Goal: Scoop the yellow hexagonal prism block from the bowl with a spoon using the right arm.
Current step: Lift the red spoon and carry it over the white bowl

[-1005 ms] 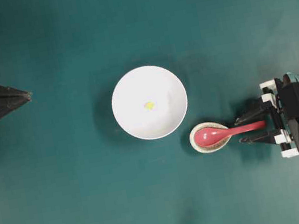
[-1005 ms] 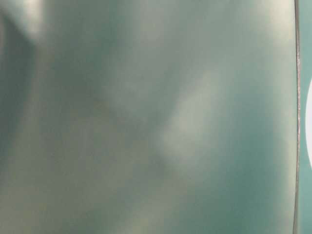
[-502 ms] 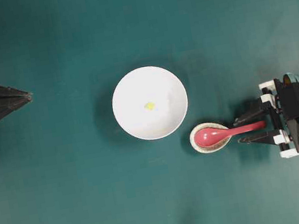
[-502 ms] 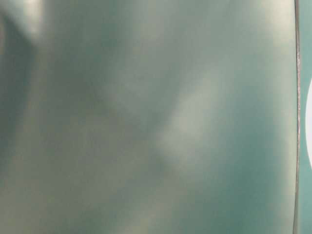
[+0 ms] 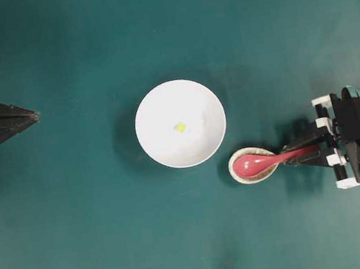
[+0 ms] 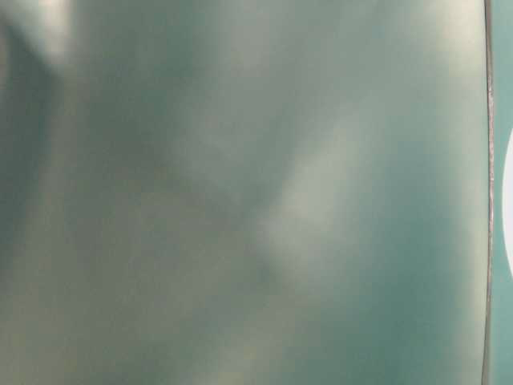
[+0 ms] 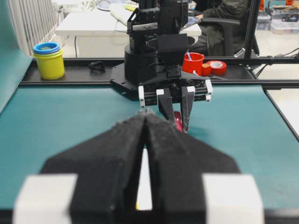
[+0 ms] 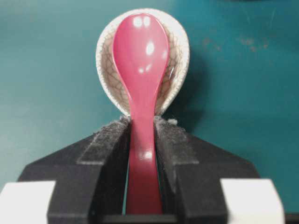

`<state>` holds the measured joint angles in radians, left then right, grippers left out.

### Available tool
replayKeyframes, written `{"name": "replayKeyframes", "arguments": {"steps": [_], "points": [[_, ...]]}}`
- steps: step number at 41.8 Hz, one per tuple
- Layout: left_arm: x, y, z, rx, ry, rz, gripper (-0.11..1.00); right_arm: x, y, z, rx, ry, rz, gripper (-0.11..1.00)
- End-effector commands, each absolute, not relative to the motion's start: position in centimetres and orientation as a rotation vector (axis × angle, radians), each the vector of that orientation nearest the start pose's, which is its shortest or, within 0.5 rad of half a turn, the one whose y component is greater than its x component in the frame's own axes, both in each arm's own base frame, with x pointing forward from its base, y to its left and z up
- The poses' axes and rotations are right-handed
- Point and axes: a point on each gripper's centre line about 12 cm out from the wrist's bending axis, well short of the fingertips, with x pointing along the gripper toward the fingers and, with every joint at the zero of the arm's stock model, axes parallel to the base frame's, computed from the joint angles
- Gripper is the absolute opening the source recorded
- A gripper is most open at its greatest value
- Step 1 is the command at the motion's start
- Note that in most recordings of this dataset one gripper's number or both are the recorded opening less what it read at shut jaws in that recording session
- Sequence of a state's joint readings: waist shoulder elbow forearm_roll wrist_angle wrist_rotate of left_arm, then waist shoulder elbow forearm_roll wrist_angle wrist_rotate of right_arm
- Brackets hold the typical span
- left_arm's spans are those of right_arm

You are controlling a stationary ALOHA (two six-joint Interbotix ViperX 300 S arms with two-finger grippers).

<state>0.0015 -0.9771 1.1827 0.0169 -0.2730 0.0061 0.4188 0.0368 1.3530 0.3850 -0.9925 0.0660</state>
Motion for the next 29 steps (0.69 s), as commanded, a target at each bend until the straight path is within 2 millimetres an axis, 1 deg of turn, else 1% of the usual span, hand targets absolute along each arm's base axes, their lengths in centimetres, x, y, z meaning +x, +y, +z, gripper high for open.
{"name": "replayKeyframes", "arguments": {"steps": [1,8,16,23,29], "points": [[19.9,0.0,29.9,0.026,-0.081,-0.003,0.00,22.6,6.0,9.0,0.135,0.370,0.045,0.23],[19.9,0.0,29.8,0.026,-0.072,-0.003,0.00,23.0,6.3,10.6,0.160,0.315,0.059,0.23],[19.9,0.0,29.7,0.026,-0.067,-0.003,0.00,23.4,6.5,13.2,0.192,0.270,0.079,0.23],[19.9,0.0,29.7,0.026,-0.067,-0.003,0.00,24.1,6.4,15.5,0.203,0.275,0.087,0.23],[19.9,0.0,29.7,0.027,-0.067,-0.003,0.00,25.0,5.8,17.4,0.193,0.316,0.080,0.23]]}}
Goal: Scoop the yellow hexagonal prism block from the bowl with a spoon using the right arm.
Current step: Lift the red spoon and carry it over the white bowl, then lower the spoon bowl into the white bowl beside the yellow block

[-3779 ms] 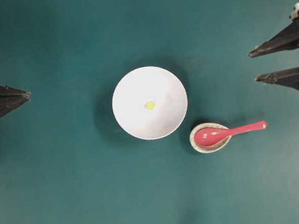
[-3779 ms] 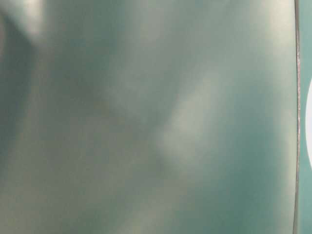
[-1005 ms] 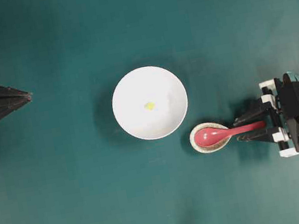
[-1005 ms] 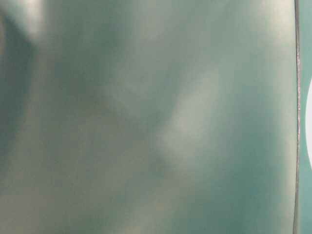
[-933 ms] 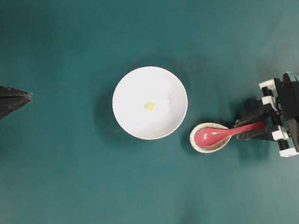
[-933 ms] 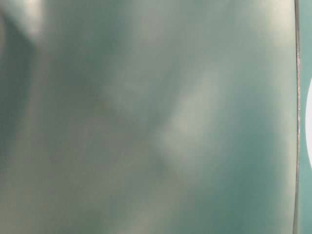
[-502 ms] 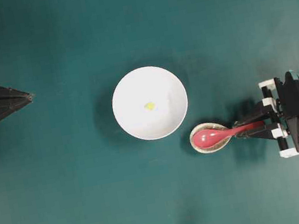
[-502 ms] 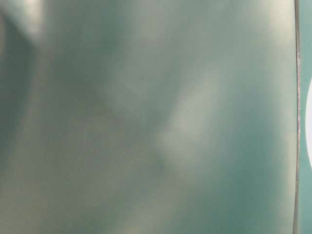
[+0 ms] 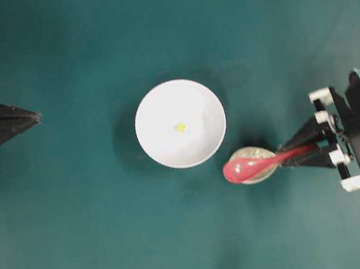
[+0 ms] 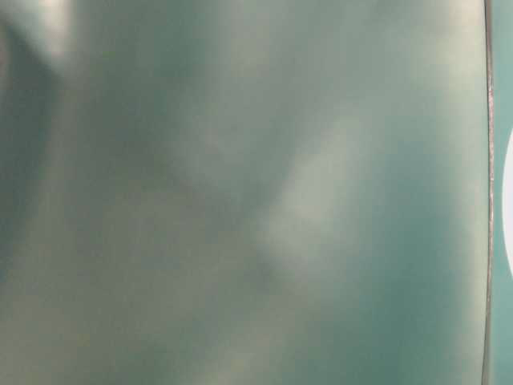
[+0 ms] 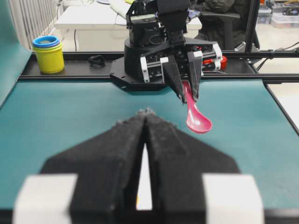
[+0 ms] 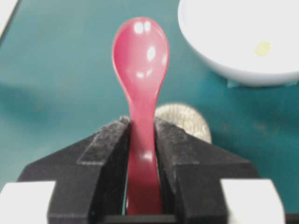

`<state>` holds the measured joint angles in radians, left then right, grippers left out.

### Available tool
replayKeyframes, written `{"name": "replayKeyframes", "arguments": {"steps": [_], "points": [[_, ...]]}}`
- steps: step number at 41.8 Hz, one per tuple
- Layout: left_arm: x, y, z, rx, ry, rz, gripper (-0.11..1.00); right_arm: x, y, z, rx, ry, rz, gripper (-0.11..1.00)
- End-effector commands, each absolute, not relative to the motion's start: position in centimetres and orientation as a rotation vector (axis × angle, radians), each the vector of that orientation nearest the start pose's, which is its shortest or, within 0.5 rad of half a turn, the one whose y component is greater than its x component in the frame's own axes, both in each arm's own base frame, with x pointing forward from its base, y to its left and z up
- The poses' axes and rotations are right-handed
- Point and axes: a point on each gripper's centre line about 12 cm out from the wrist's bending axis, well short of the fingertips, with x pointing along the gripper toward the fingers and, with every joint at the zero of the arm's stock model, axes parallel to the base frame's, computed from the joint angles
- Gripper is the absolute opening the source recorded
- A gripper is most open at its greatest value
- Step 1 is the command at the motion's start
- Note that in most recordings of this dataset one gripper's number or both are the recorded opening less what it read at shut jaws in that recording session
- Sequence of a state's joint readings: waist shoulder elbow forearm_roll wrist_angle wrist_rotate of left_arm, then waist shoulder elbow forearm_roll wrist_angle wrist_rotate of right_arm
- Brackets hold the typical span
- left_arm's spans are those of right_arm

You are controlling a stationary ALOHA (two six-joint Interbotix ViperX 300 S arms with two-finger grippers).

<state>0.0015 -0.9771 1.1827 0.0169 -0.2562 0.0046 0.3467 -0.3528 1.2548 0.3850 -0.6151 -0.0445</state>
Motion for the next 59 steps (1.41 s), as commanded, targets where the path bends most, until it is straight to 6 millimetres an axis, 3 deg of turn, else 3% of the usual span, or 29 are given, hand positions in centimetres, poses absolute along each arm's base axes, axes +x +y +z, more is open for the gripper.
{"name": "replayKeyframes", "arguments": {"steps": [1,15,36,47,59], "points": [[19.9,0.0,29.7,0.027,-0.069,-0.003,0.00,25.1,5.6,17.7,0.195,0.320,0.075,0.23],[19.9,0.0,29.7,0.026,-0.069,-0.003,0.00,28.1,2.4,20.6,0.238,0.500,-0.002,0.23],[19.7,0.0,30.1,0.026,-0.083,-0.003,0.00,32.0,-2.0,23.4,0.330,0.775,-0.065,0.23],[19.7,0.0,30.1,0.026,-0.083,-0.003,0.00,34.5,-2.8,23.0,0.307,0.980,-0.038,0.23],[19.7,0.0,30.1,0.027,-0.083,-0.002,0.00,36.6,-3.3,22.8,0.278,1.069,-0.038,0.23]]}}
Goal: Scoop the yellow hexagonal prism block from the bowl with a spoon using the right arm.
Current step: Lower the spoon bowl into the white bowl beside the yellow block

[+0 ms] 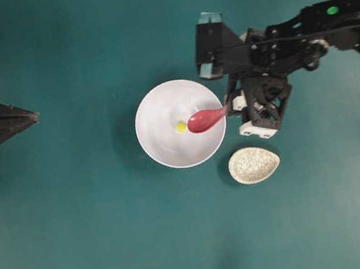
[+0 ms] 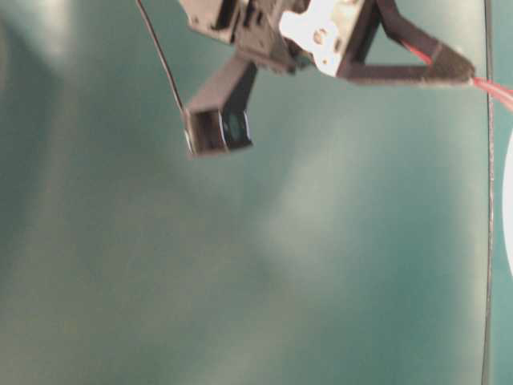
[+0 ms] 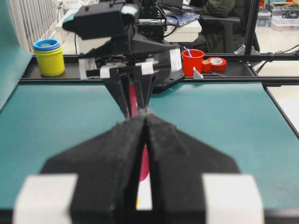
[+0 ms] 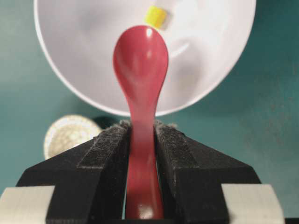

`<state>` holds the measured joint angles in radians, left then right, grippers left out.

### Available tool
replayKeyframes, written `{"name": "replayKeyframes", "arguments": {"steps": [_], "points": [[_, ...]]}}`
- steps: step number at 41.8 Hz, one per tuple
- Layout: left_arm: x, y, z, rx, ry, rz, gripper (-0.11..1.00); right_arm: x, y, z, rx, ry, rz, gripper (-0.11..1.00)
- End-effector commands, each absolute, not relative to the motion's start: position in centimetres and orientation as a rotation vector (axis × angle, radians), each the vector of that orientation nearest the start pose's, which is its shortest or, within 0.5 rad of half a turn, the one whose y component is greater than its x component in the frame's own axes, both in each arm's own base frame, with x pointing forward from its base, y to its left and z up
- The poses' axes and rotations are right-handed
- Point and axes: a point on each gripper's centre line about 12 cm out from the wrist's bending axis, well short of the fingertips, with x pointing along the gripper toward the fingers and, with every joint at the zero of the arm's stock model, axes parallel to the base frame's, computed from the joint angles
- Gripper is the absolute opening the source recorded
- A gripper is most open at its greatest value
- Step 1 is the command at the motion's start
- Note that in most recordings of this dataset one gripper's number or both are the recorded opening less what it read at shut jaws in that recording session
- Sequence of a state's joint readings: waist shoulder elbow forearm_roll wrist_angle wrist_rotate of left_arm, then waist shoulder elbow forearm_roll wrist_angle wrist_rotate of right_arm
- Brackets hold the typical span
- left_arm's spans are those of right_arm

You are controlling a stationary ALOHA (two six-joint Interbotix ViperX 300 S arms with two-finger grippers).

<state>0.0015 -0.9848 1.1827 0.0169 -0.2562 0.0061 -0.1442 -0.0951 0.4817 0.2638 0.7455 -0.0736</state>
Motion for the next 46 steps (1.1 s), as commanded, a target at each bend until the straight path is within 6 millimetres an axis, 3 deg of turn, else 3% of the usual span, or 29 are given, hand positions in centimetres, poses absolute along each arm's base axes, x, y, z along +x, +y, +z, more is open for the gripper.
{"name": "replayKeyframes", "arguments": {"steps": [1,30,46], "points": [[19.7,0.0,30.1,0.026,-0.083,-0.003,0.00,36.7,-3.4,22.8,0.278,1.073,-0.042,0.23],[19.7,0.0,30.1,0.026,-0.084,-0.003,0.00,37.6,-3.5,19.9,0.315,1.147,-0.073,0.23],[19.7,0.0,30.1,0.027,-0.083,-0.002,0.00,40.1,-3.3,19.5,0.300,1.097,-0.068,0.23]]}}
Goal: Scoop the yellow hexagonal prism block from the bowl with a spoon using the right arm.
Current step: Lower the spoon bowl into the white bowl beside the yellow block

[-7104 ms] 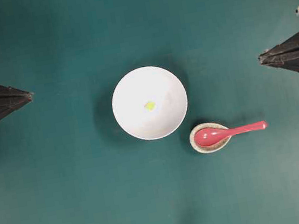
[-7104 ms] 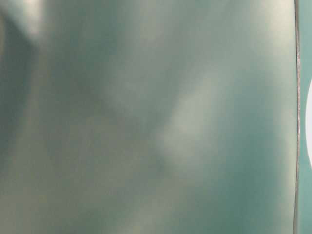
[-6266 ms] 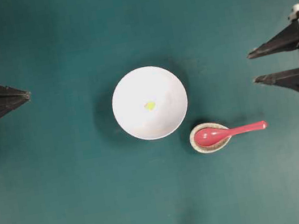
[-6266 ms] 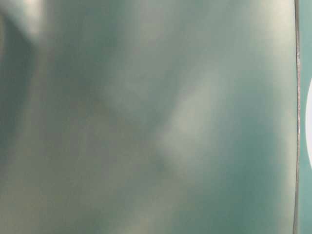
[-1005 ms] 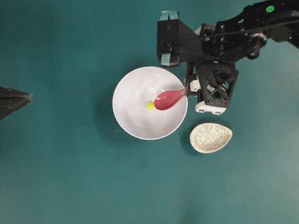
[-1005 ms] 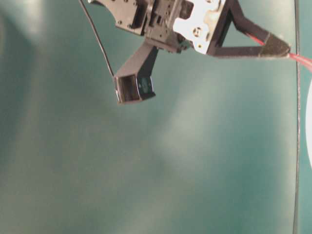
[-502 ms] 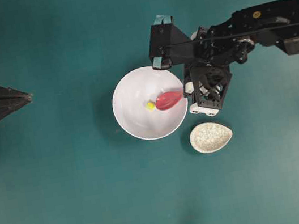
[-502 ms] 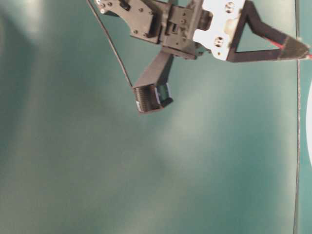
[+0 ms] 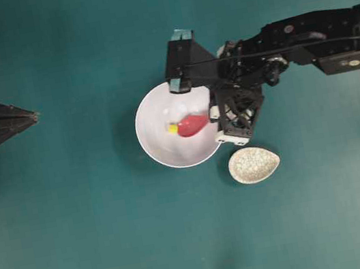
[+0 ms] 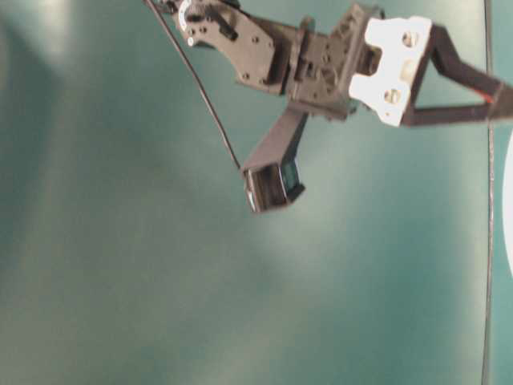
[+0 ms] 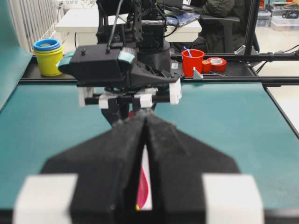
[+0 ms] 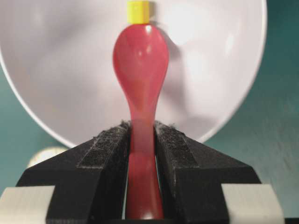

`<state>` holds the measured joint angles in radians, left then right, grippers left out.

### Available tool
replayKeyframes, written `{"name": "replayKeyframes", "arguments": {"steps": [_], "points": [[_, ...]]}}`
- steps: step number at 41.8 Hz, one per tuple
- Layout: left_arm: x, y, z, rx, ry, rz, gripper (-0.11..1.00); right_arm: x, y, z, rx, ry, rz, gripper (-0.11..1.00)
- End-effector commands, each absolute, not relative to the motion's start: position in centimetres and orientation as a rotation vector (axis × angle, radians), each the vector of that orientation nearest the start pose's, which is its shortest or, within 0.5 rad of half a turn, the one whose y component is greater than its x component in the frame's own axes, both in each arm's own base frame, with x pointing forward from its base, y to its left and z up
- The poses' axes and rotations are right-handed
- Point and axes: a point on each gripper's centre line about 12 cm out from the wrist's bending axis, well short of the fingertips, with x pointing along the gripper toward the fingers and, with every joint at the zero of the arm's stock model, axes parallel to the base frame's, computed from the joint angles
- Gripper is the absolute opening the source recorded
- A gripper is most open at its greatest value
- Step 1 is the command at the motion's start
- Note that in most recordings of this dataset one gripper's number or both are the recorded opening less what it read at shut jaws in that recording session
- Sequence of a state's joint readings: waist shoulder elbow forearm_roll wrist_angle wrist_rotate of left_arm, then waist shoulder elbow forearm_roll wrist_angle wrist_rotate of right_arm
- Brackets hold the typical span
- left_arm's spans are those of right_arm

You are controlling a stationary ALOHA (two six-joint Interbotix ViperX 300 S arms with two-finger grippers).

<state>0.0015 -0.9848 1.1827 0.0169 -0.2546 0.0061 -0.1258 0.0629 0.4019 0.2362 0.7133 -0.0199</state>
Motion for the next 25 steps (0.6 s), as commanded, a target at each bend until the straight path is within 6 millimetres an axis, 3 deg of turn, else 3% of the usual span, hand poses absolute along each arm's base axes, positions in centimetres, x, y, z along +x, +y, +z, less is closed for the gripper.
{"name": "replayKeyframes", "arguments": {"steps": [1,25], "points": [[19.7,0.0,30.1,0.027,-0.083,-0.002,0.00,40.3,-3.4,19.5,0.299,1.091,-0.068,0.23],[19.7,0.0,30.1,0.027,-0.083,-0.002,0.00,41.9,-3.7,20.2,0.288,1.003,-0.077,0.23]]}}
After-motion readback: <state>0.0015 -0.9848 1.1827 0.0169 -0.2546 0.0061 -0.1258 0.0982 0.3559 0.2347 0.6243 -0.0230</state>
